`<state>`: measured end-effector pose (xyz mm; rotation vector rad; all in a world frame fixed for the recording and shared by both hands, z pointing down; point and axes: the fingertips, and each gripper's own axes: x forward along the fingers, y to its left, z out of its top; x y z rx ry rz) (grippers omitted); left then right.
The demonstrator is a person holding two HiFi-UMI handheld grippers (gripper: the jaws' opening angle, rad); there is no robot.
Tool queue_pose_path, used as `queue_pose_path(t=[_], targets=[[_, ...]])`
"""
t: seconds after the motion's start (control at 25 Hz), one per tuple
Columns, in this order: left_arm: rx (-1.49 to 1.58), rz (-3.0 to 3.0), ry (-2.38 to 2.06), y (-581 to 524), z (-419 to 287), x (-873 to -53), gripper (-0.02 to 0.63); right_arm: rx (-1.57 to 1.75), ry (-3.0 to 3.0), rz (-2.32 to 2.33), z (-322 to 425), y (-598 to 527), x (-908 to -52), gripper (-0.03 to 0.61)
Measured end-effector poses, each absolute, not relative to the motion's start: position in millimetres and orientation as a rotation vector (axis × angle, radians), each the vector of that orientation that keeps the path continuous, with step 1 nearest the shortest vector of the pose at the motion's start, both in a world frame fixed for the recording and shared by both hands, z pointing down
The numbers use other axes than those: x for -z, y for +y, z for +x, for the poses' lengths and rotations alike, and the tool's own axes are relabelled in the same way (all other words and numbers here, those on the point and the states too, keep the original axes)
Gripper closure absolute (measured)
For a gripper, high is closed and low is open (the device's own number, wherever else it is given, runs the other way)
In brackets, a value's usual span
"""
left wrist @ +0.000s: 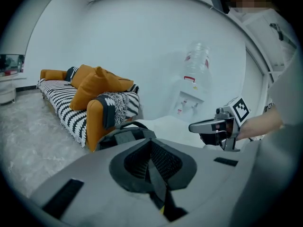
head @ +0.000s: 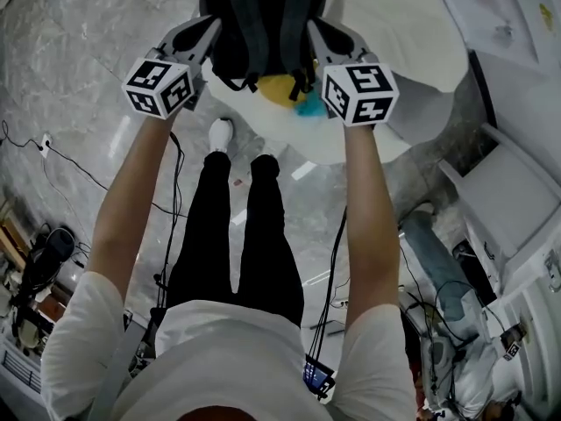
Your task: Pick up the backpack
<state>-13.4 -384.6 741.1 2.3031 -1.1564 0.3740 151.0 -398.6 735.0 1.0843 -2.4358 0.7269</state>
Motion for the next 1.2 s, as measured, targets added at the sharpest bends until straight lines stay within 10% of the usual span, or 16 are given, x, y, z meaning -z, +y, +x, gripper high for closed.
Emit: queue_pose_path(t=[0.52,0.92,1.2], targets=[[-0.445,2.242,-1.174,-412.5,-12.3,-813.7,0.600,-0.749,-2.378,1.109,162.8,-426.4,-809.9,0.571],[-0.473,2.210,-1.162,-437.8,-17.0,-853.7,0.474,-0.733,-2.333,1.074,158.6,-443.6,-857.5,0.568],[-0.480,2.231,-1.110,-445.4,-12.6,-869.1,0.445,-0.749,-2.300,1.059,157.1,-452.4,-883.5,0.429]])
